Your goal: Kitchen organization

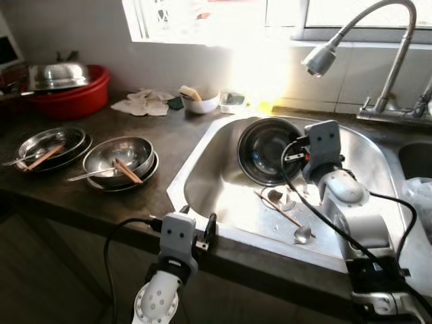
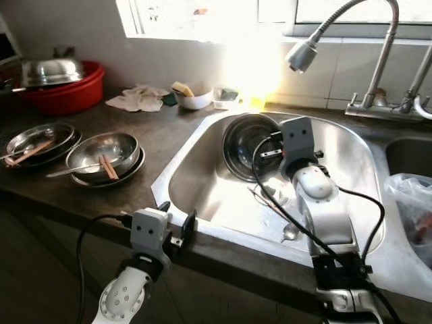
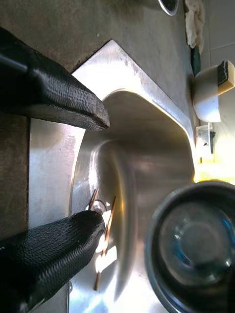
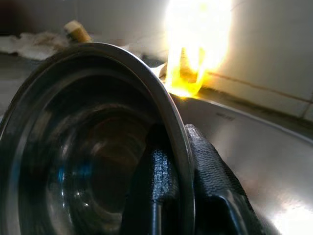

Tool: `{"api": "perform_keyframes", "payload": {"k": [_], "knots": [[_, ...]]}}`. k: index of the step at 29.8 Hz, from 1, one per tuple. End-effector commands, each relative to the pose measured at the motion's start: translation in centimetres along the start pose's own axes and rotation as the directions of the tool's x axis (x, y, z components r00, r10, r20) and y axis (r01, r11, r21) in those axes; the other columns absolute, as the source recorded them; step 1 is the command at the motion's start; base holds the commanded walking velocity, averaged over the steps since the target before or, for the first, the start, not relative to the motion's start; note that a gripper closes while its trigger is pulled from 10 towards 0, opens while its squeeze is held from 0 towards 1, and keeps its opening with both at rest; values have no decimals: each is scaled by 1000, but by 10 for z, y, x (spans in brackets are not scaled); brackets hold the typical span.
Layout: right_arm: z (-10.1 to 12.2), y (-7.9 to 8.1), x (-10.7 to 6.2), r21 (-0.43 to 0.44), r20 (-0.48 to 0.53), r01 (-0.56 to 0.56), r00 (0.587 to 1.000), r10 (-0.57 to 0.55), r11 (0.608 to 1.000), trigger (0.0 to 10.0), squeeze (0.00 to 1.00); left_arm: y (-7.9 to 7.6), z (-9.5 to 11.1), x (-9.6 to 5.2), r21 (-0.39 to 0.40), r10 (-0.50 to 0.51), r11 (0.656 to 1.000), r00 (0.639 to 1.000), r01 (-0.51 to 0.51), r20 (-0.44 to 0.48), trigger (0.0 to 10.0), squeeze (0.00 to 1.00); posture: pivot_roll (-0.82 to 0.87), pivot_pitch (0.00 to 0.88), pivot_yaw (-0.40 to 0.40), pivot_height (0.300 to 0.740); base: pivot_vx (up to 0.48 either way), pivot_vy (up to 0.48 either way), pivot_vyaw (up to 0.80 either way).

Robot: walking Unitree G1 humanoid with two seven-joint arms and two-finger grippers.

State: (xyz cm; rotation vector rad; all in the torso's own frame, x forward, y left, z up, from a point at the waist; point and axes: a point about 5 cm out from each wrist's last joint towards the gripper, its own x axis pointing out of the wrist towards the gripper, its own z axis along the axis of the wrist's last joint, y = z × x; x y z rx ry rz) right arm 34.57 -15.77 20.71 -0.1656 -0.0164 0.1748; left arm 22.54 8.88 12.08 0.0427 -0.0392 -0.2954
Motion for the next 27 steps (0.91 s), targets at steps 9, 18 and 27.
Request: {"api": "perform_keyframes", "payload": {"k": [9,18,27], "knots": [[-26,-1,13,-7,-233,-108,967,104,994,10000,0,-2,-1,-3,8,-7,1000,1000,7,-18,10000,0,37,56,-13,740,0,0,0],[-43,16,27,129,-310,-199,923,230,971,10000,0,-3,2,-6,14,-9,1000,1000,9,-15,10000,0,55,101,-16,740,0,0,0],[-58,56,33,241,-356,-358,832,425,902,10000,0,-6,9,-16,12,-1,1000,1000,1,-8,10000,0,83,161,-25,740,0,0,0]]}}
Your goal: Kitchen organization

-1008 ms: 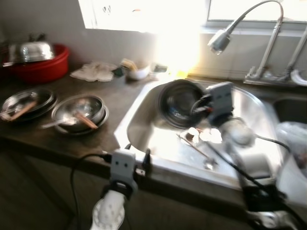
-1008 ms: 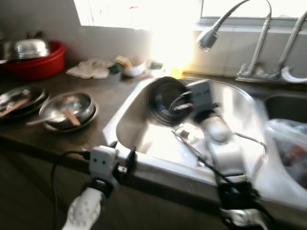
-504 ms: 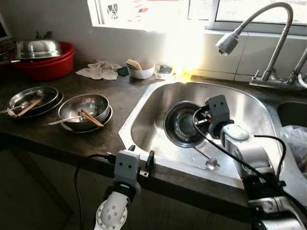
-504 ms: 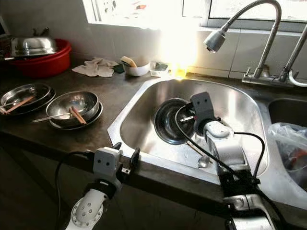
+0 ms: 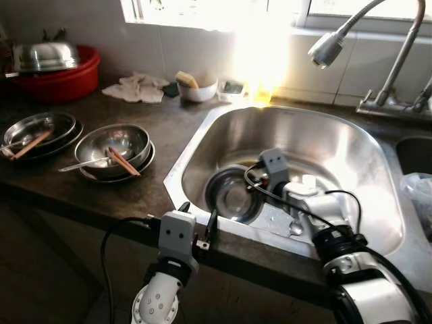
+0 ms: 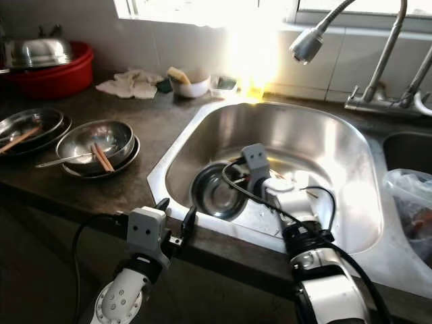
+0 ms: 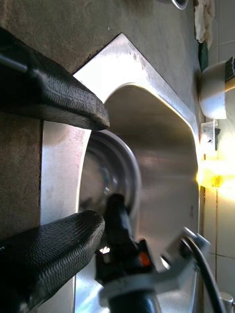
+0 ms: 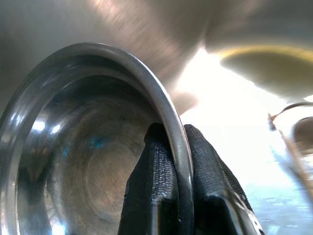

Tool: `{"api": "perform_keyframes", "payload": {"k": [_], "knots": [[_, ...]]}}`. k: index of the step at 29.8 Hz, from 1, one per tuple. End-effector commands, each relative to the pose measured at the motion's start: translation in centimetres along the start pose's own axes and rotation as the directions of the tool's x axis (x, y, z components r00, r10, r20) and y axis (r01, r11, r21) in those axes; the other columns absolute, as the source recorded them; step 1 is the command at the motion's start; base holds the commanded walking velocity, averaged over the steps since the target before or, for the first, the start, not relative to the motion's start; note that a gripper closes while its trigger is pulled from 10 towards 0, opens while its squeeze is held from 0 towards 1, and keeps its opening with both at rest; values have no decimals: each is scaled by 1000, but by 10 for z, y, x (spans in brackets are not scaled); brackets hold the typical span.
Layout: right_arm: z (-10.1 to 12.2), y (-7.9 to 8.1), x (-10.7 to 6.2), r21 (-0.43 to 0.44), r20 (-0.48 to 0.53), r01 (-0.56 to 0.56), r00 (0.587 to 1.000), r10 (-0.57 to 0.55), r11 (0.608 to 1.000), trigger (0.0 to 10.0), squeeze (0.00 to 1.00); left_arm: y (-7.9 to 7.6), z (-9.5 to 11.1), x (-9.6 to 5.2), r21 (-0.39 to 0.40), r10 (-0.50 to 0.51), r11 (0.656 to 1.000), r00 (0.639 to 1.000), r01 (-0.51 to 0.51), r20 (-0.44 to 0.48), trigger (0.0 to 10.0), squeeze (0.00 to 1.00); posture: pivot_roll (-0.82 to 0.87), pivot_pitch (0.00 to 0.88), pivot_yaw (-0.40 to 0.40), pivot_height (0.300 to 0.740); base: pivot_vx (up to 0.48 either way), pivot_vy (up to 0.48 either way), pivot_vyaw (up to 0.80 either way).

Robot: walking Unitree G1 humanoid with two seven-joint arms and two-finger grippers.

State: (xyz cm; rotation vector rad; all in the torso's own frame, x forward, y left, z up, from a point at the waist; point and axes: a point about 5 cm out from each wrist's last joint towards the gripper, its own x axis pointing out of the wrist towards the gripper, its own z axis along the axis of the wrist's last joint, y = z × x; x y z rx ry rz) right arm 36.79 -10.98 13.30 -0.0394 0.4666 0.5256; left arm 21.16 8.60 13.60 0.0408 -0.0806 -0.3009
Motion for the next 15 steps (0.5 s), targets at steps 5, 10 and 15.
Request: {"api": "perform_keyframes", "payload": {"k": [5,10,15], "knots": [[3,8,5,-16,-9,-86,996,85,996,10000,1000,-1,-5,-7,4,4,1000,998,-3,-56,10000,0,84,171,-24,740,0,0,0],[0,9,6,-28,-13,-101,995,101,994,10000,1000,-1,-5,-8,1,2,1000,998,-2,-61,10000,0,85,172,-24,740,0,0,0],[9,10,3,-89,58,-85,994,91,992,10000,1000,-1,-5,-7,0,2,1000,998,-2,-65,10000,0,79,166,-26,740,0,0,0]]}}
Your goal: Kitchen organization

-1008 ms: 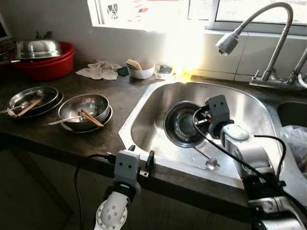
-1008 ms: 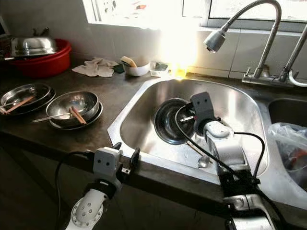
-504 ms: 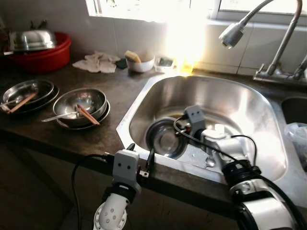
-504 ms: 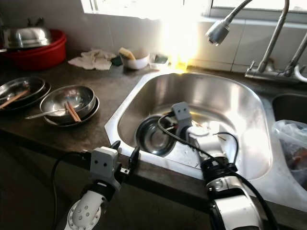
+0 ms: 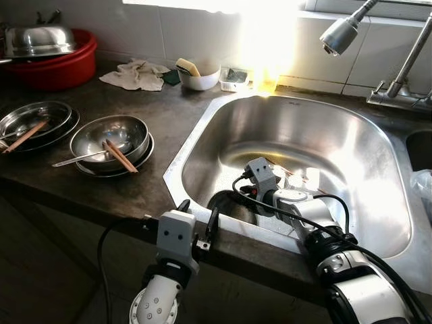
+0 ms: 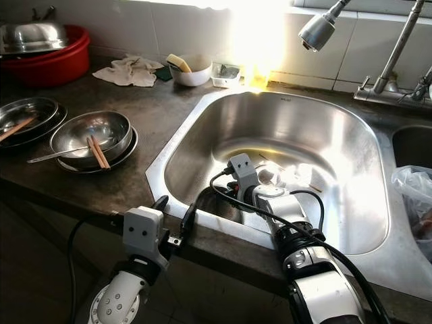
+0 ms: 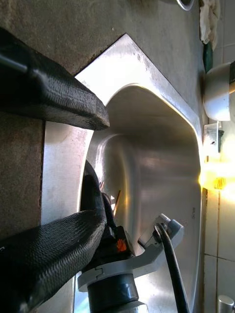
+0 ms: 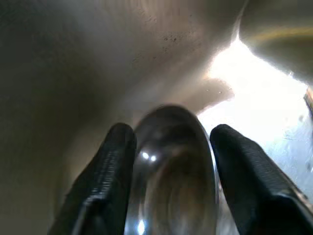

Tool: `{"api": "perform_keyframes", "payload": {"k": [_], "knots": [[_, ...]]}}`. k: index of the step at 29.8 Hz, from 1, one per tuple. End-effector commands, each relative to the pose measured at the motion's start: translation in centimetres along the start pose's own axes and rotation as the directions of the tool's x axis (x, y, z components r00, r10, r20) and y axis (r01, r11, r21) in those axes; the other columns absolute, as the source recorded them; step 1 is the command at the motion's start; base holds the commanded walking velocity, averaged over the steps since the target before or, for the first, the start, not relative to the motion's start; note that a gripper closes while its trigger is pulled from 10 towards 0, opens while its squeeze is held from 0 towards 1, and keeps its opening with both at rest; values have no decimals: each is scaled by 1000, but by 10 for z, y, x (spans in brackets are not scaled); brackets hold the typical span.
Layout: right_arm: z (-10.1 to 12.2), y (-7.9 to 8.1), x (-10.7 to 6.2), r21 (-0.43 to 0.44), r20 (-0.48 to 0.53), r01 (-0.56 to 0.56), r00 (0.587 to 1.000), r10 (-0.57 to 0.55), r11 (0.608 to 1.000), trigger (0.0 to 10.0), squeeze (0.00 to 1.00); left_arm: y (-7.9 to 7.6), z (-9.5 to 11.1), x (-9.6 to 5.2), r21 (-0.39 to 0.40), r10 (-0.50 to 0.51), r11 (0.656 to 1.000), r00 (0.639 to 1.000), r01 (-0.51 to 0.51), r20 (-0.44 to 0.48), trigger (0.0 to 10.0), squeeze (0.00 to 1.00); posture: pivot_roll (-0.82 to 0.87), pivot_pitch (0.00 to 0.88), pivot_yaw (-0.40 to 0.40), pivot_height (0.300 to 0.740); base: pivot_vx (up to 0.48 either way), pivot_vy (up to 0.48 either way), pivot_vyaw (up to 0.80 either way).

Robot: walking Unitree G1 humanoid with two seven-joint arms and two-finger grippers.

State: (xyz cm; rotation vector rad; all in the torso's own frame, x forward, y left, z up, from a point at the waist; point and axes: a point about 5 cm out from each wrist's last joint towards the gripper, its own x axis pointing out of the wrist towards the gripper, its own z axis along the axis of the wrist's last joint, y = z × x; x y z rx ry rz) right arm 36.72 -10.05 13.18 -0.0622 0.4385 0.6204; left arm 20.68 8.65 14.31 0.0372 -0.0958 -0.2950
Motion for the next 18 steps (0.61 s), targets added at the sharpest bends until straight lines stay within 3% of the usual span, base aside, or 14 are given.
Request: {"api": "perform_keyframes", "payload": {"k": [1,5,6,13,14,15,16,18], "knots": [[13,2,-3,-54,68,6,998,-3,999,10000,1000,-1,-13,-3,1,-4,1000,997,4,-81,10000,0,78,165,-27,740,0,0,0],[21,-1,-7,-47,120,51,992,-45,998,10000,1000,0,-13,-1,3,-5,1000,996,5,-85,10000,0,74,155,-24,740,0,0,0],[26,-3,-13,-64,166,80,984,-68,995,10000,0,0,-13,0,5,-3,1000,996,3,-85,10000,0,74,146,-27,740,0,0,0],[39,-8,-40,-72,355,243,913,-202,967,10000,0,2,-16,5,9,3,1000,996,-2,-85,10000,0,66,120,-26,740,0,0,0],[44,-9,-51,-63,415,301,875,-249,952,10000,0,3,-17,7,12,3,1000,996,-2,-84,10000,0,59,106,-23,740,0,0,0],[44,-9,-51,-63,415,301,875,-249,952,10000,0,3,-17,7,12,3,1000,996,-2,-84,10000,0,59,106,-23,740,0,0,0],[47,-8,-59,-69,464,351,840,-281,934,10000,0,3,-17,8,13,3,1000,997,-2,-82,10000,0,57,103,-23,740,0,0,0],[49,-5,-67,-58,503,371,813,-294,927,10000,0,3,-17,9,11,2,1000,997,-1,-81,10000,0,52,96,-21,740,0,0,0]]}}
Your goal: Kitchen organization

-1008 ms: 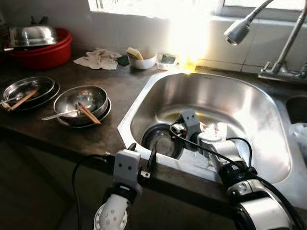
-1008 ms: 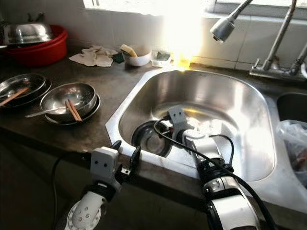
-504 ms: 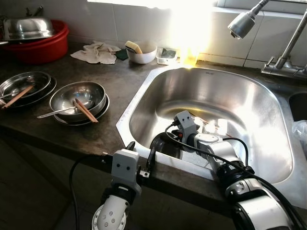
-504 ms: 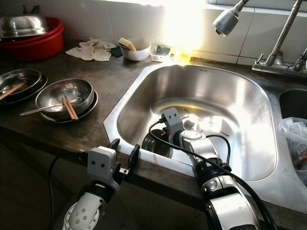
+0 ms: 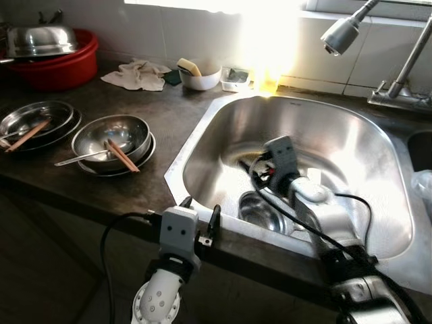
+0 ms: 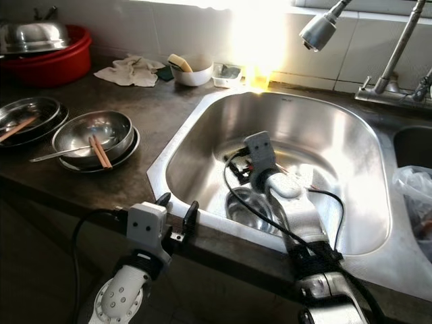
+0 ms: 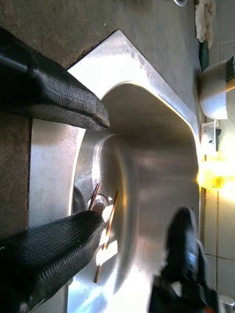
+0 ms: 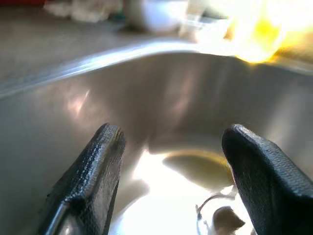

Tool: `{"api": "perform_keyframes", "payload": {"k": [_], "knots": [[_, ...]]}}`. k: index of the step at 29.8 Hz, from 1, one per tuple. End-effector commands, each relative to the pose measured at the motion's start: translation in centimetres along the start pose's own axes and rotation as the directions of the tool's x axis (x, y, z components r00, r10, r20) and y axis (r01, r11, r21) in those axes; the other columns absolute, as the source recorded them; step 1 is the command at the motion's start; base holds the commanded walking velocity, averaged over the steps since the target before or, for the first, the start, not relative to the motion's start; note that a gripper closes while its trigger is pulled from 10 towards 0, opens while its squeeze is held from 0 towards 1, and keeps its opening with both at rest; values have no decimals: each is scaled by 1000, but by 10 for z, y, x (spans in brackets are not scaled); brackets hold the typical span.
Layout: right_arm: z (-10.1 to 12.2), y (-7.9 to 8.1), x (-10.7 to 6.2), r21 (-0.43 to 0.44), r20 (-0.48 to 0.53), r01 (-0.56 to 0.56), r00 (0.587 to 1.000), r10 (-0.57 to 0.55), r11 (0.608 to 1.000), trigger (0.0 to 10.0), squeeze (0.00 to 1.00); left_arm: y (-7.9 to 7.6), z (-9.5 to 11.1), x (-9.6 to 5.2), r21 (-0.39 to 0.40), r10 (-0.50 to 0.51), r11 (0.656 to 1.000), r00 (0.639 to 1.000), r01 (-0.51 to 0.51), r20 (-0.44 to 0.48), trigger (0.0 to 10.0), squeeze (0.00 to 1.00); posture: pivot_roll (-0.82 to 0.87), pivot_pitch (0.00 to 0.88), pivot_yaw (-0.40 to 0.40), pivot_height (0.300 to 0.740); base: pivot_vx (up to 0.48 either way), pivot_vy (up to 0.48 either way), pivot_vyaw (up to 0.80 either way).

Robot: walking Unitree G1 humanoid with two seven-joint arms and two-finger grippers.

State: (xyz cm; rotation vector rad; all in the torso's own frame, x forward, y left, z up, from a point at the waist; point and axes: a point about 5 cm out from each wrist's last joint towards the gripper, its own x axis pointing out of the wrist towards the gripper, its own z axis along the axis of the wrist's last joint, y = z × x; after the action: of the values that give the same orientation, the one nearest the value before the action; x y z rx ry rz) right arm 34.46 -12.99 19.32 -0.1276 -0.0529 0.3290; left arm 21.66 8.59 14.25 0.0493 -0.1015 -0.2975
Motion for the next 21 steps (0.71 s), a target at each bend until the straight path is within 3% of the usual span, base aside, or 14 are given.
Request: {"api": "perform_keyframes", "payload": {"k": [1,5,6,8,21], "knots": [[11,-3,-4,-7,62,34,998,-34,999,10000,0,1,-16,-1,-2,4,1000,996,-4,-84,10000,0,52,96,-21,740,0,0,0],[19,1,-36,-29,174,153,974,-146,988,10000,0,1,-15,1,-9,-8,1000,998,8,-60,10000,0,31,69,-11,740,0,0,0],[19,1,-36,-29,174,153,974,-146,988,10000,0,1,-15,1,-9,-8,1000,998,8,-60,10000,0,31,69,-11,740,0,0,0],[12,11,-53,-57,207,176,965,-161,983,10000,0,2,-16,2,-6,-10,1000,999,9,-52,10000,0,25,61,-6,740,0,0,0],[-7,31,-83,-13,167,221,962,-216,975,10000,0,3,-18,0,-3,-9,1000,999,9,-34,10000,0,18,31,-6,740,0,0,0]]}}
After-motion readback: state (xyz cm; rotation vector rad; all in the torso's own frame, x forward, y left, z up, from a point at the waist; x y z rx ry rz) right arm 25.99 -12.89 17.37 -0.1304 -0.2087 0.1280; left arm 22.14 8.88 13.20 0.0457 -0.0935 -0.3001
